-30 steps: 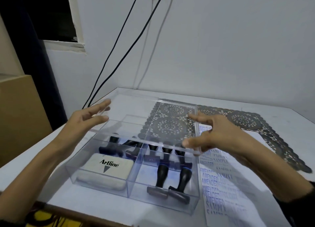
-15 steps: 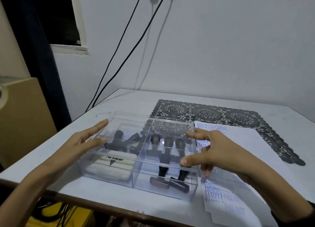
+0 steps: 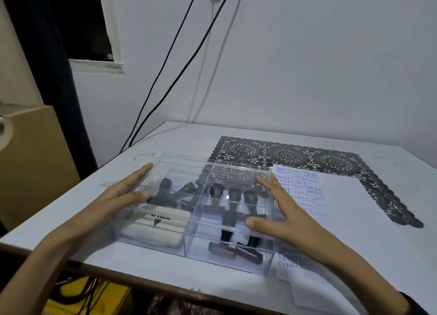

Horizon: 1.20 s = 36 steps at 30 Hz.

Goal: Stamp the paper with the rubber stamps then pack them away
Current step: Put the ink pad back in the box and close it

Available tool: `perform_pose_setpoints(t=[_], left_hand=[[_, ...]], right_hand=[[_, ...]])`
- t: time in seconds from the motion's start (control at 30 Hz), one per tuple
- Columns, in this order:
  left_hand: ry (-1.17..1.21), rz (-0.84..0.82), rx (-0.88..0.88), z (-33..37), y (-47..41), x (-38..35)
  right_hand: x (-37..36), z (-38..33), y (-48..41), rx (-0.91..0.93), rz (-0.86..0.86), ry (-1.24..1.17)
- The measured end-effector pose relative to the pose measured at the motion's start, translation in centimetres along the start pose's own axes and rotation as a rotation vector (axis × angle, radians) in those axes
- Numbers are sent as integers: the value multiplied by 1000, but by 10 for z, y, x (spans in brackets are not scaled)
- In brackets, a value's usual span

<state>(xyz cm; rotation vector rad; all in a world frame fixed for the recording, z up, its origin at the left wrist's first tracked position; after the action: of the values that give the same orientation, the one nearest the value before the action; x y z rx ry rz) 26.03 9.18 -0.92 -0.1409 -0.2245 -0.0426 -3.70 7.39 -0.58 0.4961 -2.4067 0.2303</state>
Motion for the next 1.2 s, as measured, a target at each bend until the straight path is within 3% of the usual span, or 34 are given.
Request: perform_pose_setpoints(t=[0.27,0.4,0.9,1.2], left_hand=[[-112,-8,26,6,1,4],[-111,-11,46,8,7,2],[-78,43,80,8,6,1],[-137,54,92,6,10,-1]], right_hand=[[-9,-8,0,-4,114,186],[-13,-12,3,-40,148,162],[-6,-34,12,-189,121,139],[-9,-33,12,-184,108,169]])
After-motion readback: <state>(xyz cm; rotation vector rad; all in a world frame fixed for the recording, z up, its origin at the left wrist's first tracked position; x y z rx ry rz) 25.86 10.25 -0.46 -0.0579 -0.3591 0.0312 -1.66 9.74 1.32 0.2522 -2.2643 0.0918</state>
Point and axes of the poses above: each hand's wrist, its own y-axis away from the middle knuckle, its own x-axis out of the back of the hand, z = x × y, the point moved 7 cm from there along -y, towards the middle knuckle, and after that the axes turned 3 degrees about y, right-handed, at the moved point
